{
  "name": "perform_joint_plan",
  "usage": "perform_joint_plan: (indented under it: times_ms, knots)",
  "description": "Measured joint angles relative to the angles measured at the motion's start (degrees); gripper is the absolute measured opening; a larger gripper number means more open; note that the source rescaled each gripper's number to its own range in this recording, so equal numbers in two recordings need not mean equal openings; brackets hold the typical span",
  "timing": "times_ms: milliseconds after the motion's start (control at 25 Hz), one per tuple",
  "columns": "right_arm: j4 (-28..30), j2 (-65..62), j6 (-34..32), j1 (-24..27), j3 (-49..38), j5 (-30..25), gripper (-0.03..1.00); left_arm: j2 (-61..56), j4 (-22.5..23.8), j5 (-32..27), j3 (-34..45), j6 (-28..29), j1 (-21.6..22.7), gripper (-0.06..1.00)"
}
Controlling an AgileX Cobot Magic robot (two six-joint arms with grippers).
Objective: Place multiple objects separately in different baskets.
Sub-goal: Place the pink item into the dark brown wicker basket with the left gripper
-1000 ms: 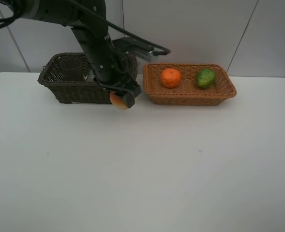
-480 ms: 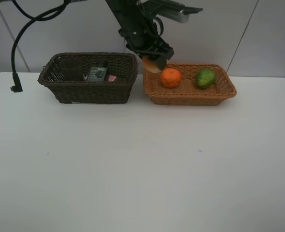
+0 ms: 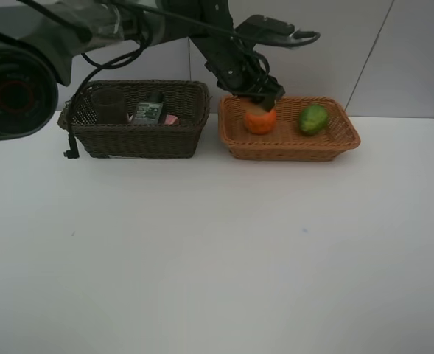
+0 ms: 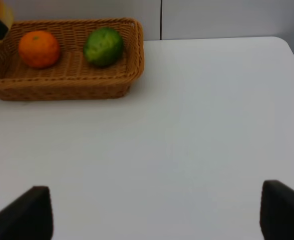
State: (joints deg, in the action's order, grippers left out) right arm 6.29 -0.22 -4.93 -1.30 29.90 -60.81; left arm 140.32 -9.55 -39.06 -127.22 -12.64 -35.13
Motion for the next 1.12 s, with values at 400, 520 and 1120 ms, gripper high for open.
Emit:
perform_joint_plan:
  times_ms: [400, 520, 1120]
  knots:
    - [0.0, 0.0, 0.0, 0.0, 0.0, 0.0, 0.79, 1.23, -0.5, 5.97, 0.0, -0.1, -0.37, 0.74]
    - [0.0, 0.0, 0.0, 0.0, 0.0, 0.0, 0.79, 2.47, -0.57, 6.77, 0.0, -0.1, -0.37, 0.74]
    - [0.0, 0.0, 0.0, 0.0, 0.0, 0.0, 0.79, 4.52, 2.36, 8.06, 0.0, -0.1, -0.37, 0.74]
